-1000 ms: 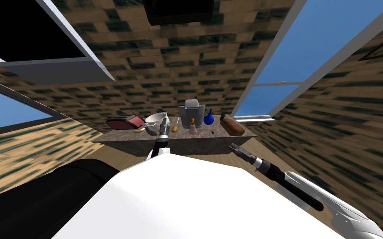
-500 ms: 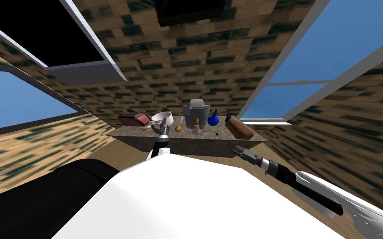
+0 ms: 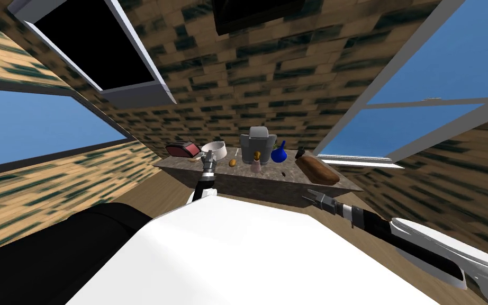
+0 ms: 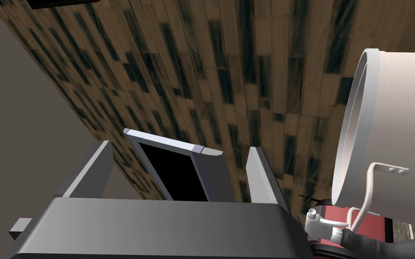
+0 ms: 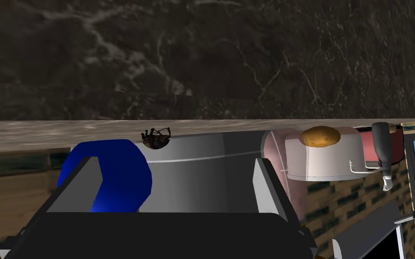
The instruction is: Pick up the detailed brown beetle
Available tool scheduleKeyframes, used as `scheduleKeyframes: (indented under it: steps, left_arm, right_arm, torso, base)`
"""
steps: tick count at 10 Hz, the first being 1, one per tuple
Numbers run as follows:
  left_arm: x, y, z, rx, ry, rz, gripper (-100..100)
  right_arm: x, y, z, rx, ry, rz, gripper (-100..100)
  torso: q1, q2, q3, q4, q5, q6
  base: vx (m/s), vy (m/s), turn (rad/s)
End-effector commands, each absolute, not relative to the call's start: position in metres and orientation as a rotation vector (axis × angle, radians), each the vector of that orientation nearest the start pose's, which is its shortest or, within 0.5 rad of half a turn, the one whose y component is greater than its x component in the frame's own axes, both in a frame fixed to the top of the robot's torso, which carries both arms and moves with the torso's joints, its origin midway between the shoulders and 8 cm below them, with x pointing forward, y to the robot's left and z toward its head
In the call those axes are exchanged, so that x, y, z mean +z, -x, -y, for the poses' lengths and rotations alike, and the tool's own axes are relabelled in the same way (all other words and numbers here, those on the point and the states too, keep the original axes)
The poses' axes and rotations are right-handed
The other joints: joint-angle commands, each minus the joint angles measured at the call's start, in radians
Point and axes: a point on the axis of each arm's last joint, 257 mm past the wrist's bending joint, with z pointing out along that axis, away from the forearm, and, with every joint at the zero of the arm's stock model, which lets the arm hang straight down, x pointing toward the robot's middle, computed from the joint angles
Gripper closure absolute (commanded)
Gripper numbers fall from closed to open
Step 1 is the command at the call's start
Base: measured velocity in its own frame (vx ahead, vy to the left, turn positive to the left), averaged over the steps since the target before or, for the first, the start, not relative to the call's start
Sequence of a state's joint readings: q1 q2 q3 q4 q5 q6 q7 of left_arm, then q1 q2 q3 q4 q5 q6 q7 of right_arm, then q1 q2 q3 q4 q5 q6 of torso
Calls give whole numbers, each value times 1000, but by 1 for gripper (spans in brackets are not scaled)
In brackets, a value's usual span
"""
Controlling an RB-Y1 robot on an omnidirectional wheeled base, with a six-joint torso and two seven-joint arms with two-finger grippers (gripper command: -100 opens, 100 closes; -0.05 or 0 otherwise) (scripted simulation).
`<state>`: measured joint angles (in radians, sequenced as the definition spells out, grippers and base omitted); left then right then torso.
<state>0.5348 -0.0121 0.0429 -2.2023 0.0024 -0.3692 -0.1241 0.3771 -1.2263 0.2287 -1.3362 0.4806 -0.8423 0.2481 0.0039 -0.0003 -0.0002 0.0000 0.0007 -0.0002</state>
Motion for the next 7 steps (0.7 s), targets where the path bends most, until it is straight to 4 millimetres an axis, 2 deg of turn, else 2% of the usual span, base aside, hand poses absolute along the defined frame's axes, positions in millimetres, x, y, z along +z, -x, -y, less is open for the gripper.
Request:
scheduleKeyframes:
  steps: [1,2,3,5,6,7]
  left_arm:
    - [-50,-368,-309,-1076,801,-796,0]
    - [-50,-368,-309,-1075,801,-797,0]
    - [-50,-368,-309,-1076,801,-796,0]
    - [-50,-368,-309,-1076,801,-796,0]
    - [-50,-368,-309,-1076,801,-796,0]
    - [-50,-368,-309,-1075,801,-797,0]
  right_arm:
    - [-323,-301,445,440,689,-2130,-100]
    - [-327,-297,466,380,752,-2172,-100]
    - [-327,-296,467,377,751,-2174,-100]
    - [-331,-287,508,261,865,-2247,-100]
    - [-332,-287,510,256,862,-2251,-100]
    - [-332,-282,530,199,911,-2286,-100]
  torso:
    - [0,0,0,0,0,0]
    - [-1,0,0,0,0,1]
    - [0,0,0,0,0,0]
    - [0,0,0,0,0,0]
    - [2,-1,0,0,1,0]
    - [1,0,0,0,0,1]
  base:
    - [2,38,112]
    - [0,48,249]
    - [5,39,124]
    - [10,73,267]
    - [12,59,141]
    - [8,59,244]
